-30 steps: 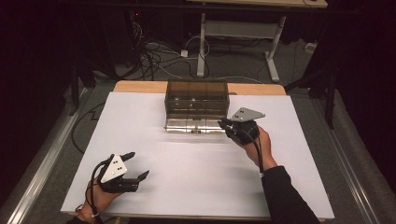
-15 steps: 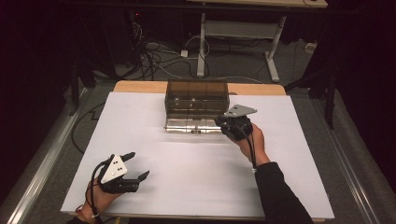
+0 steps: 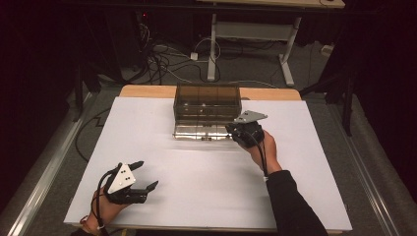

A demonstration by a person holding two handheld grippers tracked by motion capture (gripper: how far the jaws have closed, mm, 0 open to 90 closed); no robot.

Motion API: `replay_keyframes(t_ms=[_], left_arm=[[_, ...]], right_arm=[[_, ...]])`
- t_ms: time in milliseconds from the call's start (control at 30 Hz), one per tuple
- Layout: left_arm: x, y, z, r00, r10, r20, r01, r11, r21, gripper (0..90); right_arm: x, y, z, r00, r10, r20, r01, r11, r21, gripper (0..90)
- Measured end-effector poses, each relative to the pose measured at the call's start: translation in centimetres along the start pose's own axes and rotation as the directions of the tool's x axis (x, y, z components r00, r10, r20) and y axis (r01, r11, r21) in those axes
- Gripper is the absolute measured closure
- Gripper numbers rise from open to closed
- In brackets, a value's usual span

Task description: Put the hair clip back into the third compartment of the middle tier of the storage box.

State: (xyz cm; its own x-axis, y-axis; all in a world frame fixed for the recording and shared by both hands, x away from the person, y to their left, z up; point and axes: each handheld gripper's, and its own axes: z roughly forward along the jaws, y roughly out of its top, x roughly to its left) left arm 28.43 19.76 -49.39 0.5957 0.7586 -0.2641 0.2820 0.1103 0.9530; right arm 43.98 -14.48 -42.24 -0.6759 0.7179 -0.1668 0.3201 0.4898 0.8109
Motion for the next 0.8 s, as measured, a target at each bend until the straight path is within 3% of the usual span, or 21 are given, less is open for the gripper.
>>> replay_keyframes(t_ms=[33,67,400,800], left_arm=[[-0.1,0.0,0.1,0.9996,-0.027,-0.004,0.027,0.9994,-0.023,18.3],[0.0,0.0,0.0,1.0000,-0.002,0.001,0.002,1.0000,-0.002,18.3],[0.0,0.0,0.0,1.0000,-0.001,0.005,0.001,1.0000,0.005,18.3],[-0.1,-0.1,0.1,1.0000,-0.004,0.003,0.004,1.0000,0.005,18.3]], right_arm=[[0.0,0.0,0.0,1.0000,-0.003,-0.001,0.003,1.000,-0.001,80.5],[0.0,0.0,0.0,1.0000,-0.001,-0.002,0.001,1.000,-0.004,80.5],[-0.2,0.0,-0.2,1.0000,0.005,0.007,-0.005,1.000,-0.015,78.3],[-0.1,0.0,-1.0,0.9995,0.018,0.027,-0.017,0.999,-0.039,67.8]])
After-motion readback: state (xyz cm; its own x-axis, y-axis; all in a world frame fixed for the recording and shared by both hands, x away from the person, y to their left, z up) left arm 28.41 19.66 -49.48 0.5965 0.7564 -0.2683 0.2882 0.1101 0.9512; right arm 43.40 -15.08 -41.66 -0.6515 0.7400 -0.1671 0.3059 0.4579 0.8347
